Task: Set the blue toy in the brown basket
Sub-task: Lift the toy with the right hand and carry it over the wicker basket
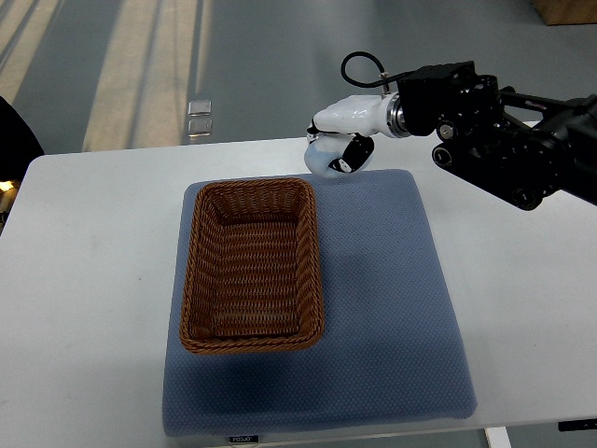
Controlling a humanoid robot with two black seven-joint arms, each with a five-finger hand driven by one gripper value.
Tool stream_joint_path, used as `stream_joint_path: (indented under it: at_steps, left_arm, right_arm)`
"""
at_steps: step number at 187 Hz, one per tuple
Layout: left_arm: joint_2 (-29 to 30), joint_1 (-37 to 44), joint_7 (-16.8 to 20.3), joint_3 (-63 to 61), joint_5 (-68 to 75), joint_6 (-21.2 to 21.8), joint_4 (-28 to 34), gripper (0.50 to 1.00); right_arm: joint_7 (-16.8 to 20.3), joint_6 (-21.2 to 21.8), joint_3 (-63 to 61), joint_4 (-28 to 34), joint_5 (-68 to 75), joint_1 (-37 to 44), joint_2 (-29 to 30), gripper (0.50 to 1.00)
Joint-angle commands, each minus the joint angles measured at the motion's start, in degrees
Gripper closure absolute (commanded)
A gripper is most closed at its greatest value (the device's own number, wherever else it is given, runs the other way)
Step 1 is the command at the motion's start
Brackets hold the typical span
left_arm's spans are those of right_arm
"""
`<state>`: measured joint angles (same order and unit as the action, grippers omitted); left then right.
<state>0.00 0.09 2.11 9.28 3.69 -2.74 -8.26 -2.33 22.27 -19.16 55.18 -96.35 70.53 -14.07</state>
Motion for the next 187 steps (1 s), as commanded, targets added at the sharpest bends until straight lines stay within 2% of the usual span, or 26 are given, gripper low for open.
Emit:
stream_joint_path:
  at_steps: [1, 45, 89, 135, 147, 162, 169, 187]
  left_arm:
    - [0.0, 0.0, 0.0, 0.0, 0.0, 0.0, 0.0, 0.5]
    - [0.0, 0.0, 0.0, 0.0, 0.0, 0.0, 0.0, 0.5]
    - [0.0, 0.0, 0.0, 0.0, 0.0, 0.0, 0.0, 0.5]
    - [0.0, 0.0, 0.0, 0.0, 0.0, 0.0, 0.0, 0.5]
    - [0.0, 0.0, 0.0, 0.0, 0.0, 0.0, 0.0, 0.5]
    - [0.0, -0.1, 0.0, 0.0, 0.0, 0.0, 0.0, 0.5]
    - [0.0, 0.0, 0.0, 0.0, 0.0, 0.0, 0.0, 0.5]
    - [0.0, -0.1, 0.0, 0.0, 0.0, -0.1, 0.0, 0.5]
  right_arm:
    - [0.0, 0.3, -1.8, 0.5, 0.2, 0.1, 2.9, 1.0]
    - [0.0, -0.2, -2.0, 0.5, 0.2, -0.5, 9.2, 1.0]
    - [0.1, -0.8, -2.0, 0.2, -0.1, -5.3, 13.8, 0.989]
    - [0.4, -3.1, -2.0, -0.2, -0.2, -8.7, 14.1, 0.967]
    - [0.4, -3.5, -1.9, -0.2, -0.2, -9.8, 14.1, 0.951]
    - [0.3, -4.2, -2.0, -0.2, -0.2, -10.8, 14.1, 0.904]
    - [0.3, -4.4, -1.9, -0.2, -0.2, -11.2, 14.1, 0.859]
    - [0.2, -4.4, -1.9, -0.2, -0.2, -11.5, 14.1, 0.818]
